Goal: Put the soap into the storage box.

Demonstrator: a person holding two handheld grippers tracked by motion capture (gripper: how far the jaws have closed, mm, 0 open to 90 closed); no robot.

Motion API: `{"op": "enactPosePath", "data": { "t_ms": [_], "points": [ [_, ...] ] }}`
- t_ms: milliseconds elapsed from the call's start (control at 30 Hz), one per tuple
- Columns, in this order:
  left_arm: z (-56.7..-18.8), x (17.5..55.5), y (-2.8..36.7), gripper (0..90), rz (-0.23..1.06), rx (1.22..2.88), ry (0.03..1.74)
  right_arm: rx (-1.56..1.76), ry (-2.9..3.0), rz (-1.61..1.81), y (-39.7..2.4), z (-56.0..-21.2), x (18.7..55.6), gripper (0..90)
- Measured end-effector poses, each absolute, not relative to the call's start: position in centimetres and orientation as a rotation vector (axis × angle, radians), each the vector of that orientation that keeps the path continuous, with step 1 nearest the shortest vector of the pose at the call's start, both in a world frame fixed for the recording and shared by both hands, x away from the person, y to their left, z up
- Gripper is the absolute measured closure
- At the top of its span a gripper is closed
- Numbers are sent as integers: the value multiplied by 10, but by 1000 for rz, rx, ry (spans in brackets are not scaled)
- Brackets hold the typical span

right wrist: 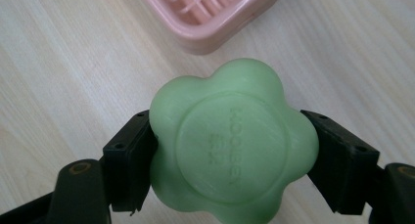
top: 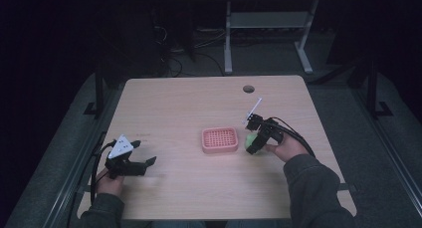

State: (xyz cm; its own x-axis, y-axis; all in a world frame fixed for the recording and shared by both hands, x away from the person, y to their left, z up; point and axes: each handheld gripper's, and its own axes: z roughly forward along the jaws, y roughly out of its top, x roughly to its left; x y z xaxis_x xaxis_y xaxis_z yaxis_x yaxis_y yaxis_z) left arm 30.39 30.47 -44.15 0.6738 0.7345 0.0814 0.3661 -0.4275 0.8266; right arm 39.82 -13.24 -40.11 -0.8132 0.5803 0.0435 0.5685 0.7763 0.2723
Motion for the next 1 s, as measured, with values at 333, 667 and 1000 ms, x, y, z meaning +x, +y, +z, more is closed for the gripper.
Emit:
{"op": "enactPosePath", "data": {
  "t_ms": [333,667,1000],
  "points": [
    [-441,304,305,144,557,2045,849,916,2913,440,-124,-391,404,256],
    [-441,304,305,144,557,2041,849,892,2915,452,-112,-385,411,256],
    [-441,304,305,144,558,2037,848,844,2924,467,-92,-375,418,256]
  ]
}}
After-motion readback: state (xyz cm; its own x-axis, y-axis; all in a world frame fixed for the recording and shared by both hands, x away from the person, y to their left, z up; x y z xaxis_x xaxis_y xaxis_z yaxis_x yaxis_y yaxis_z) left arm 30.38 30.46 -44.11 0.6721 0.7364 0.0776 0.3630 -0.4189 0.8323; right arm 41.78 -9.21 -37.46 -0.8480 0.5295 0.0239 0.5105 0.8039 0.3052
